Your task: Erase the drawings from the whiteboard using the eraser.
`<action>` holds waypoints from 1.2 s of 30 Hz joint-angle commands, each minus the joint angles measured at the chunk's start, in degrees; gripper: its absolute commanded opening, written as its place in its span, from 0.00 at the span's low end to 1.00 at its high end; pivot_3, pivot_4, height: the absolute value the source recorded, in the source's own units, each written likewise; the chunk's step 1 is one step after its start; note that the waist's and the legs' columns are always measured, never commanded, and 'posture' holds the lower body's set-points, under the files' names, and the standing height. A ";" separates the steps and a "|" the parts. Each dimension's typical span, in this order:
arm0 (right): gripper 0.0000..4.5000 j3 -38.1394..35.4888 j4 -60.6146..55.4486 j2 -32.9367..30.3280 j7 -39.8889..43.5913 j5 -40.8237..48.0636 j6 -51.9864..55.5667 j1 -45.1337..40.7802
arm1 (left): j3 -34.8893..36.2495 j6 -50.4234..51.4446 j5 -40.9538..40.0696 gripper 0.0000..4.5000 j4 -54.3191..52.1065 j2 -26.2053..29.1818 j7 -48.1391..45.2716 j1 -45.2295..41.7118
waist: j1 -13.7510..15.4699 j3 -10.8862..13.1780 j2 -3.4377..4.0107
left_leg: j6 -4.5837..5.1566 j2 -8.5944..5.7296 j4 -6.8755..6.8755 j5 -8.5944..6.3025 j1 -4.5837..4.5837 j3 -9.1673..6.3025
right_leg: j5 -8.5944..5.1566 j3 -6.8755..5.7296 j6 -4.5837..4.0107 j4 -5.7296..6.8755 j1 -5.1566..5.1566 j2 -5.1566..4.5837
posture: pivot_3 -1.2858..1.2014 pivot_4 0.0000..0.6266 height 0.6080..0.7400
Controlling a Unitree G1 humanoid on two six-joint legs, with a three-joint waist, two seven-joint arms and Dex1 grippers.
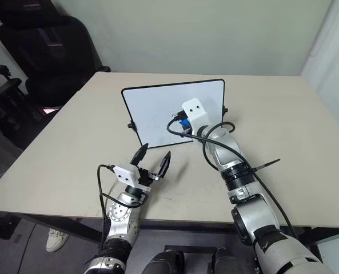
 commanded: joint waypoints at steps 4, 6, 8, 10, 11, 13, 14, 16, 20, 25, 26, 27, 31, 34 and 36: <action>0.24 1.03 -5.81 0.23 2.57 0.46 -0.09 -0.09 | 1.13 -0.93 -0.56 1.00 7.14 -0.46 -0.56 1.36 | 0.00 -0.22 0.36 | -0.01 -0.01 -0.10 -0.01 0.02 0.00 | 0.00 0.02 0.00 -0.02 0.00 0.00 | 0.52 0.24 1.00; 0.24 0.50 -6.34 0.63 2.46 0.64 -0.90 -0.54 | 1.25 -1.15 -0.54 1.00 7.50 -0.47 -0.55 1.20 | 0.00 -0.26 0.41 | -0.02 -0.03 -0.22 -0.01 0.06 0.00 | 0.00 0.04 0.00 -0.04 0.00 0.00 | 0.52 0.24 1.00; 0.24 -0.21 -6.59 0.93 2.19 0.91 -0.97 -1.28 | 1.37 -1.23 -0.58 1.00 7.64 -0.45 -0.57 1.05 | -0.02 -0.27 0.42 | -0.02 -0.07 -0.46 -0.01 0.17 0.00 | 0.00 0.08 0.00 -0.07 0.01 -0.02 | 0.52 0.24 1.00; 0.24 -0.55 -6.42 0.91 2.14 0.90 -1.06 -1.75 | 1.42 -0.87 -0.51 1.00 7.28 -0.43 -0.34 0.66 | -0.01 -0.27 0.42 | -0.02 -0.10 -0.66 -0.01 0.20 0.00 | 0.00 0.11 -0.01 -0.13 -0.02 -0.03 | 0.52 0.24 1.00; 0.24 -0.59 -6.40 0.88 2.18 0.89 -1.10 -1.80 | 1.45 -0.54 -0.51 1.00 6.81 -0.47 -0.10 0.42 | -0.01 -0.27 0.43 | -0.02 -0.09 -0.70 -0.01 0.20 0.00 | 0.00 0.11 -0.01 -0.13 -0.04 -0.03 | 0.52 0.24 1.00; 0.24 -0.53 -6.51 0.83 2.28 0.86 -1.20 -1.67 | 1.35 0.17 -0.23 1.00 5.89 -0.50 0.55 0.01 | 0.02 -0.29 0.47 | -0.02 -0.09 -0.75 -0.01 0.20 0.00 | 0.00 0.10 -0.01 -0.12 -0.05 -0.02 | 0.52 0.24 1.00; 0.24 -0.50 -6.61 0.82 2.34 0.88 -1.21 -1.57 | 1.29 0.46 -0.11 1.00 5.53 -0.51 0.81 -0.11 | 0.04 -0.29 0.47 | -0.02 -0.08 -0.75 -0.01 0.21 0.00 | 0.00 0.10 -0.01 -0.12 -0.05 -0.02 | 0.52 0.24 1.00; 0.24 -0.45 -6.70 0.91 2.64 1.06 -1.13 -1.46 | 1.13 1.20 0.18 1.00 4.73 -0.52 1.36 -0.24 | 0.07 -0.29 0.47 | -0.01 -0.09 -0.76 0.00 0.20 0.00 | 0.00 0.10 -0.01 -0.12 -0.04 -0.02 | 0.52 0.24 1.00; 0.24 -0.83 -6.67 1.84 2.72 1.76 -2.00 -1.60 | 0.61 2.84 0.68 1.00 2.38 -0.67 2.41 0.02 | 0.07 -0.27 0.42 | 0.00 -0.09 -0.75 0.00 0.16 0.00 | -0.01 0.10 -0.01 -0.14 -0.05 -0.03 | 0.52 0.24 1.00; 0.24 -1.15 -3.41 3.08 1.69 1.24 -4.55 -3.44 | 0.01 4.50 1.04 1.00 0.09 -0.83 3.26 0.55 | 0.10 -0.24 0.38 | -0.01 -0.09 -0.74 0.00 0.10 0.00 | -0.03 0.10 0.00 -0.16 -0.09 -0.03 | 0.52 0.24 1.00; 0.24 -1.18 -2.89 3.20 1.63 1.18 -4.85 -3.69 | -0.02 4.75 1.11 1.00 -0.24 -0.87 3.34 0.64 | 0.11 -0.24 0.38 | -0.01 -0.09 -0.74 0.00 0.08 0.00 | -0.04 0.10 0.00 -0.16 -0.11 -0.03 | 0.52 0.24 1.00; 0.24 -1.16 -1.79 3.48 1.55 1.07 -5.40 -4.26 | -0.06 5.07 1.20 1.00 -0.67 -0.93 3.47 0.75 | 0.13 -0.24 0.37 | -0.01 -0.09 -0.74 0.00 0.03 0.00 | -0.05 0.10 0.00 -0.16 -0.15 -0.03 | 0.52 0.24 1.00; 0.24 -1.18 4.65 4.71 0.57 0.26 -8.64 -6.80 | -0.34 6.29 1.61 1.00 -2.66 -1.19 4.14 1.27 | 0.19 -0.22 0.35 | 0.00 -0.09 -0.73 0.00 -0.10 0.00 | -0.06 0.10 0.01 -0.17 -0.29 -0.04 | 0.52 0.24 1.00; 0.24 -0.96 7.76 5.28 0.67 -0.07 -10.30 -7.98 | -0.86 7.65 2.08 1.00 -5.27 -1.54 4.99 1.94 | 0.26 -0.21 0.33 | 0.00 -0.09 -0.71 0.00 -0.22 0.00 | -0.12 0.10 0.04 -0.17 -0.38 -0.05 | 0.52 0.24 1.00; 0.24 -0.67 10.12 5.69 0.40 -0.66 -11.24 -8.74 | -1.27 8.80 2.42 1.00 -7.33 -1.75 5.68 2.40 | 0.22 -0.18 0.29 | 0.01 -0.09 -0.68 0.01 -0.32 0.00 | -0.16 0.09 0.05 -0.17 -0.46 -0.06 | 0.52 0.24 1.00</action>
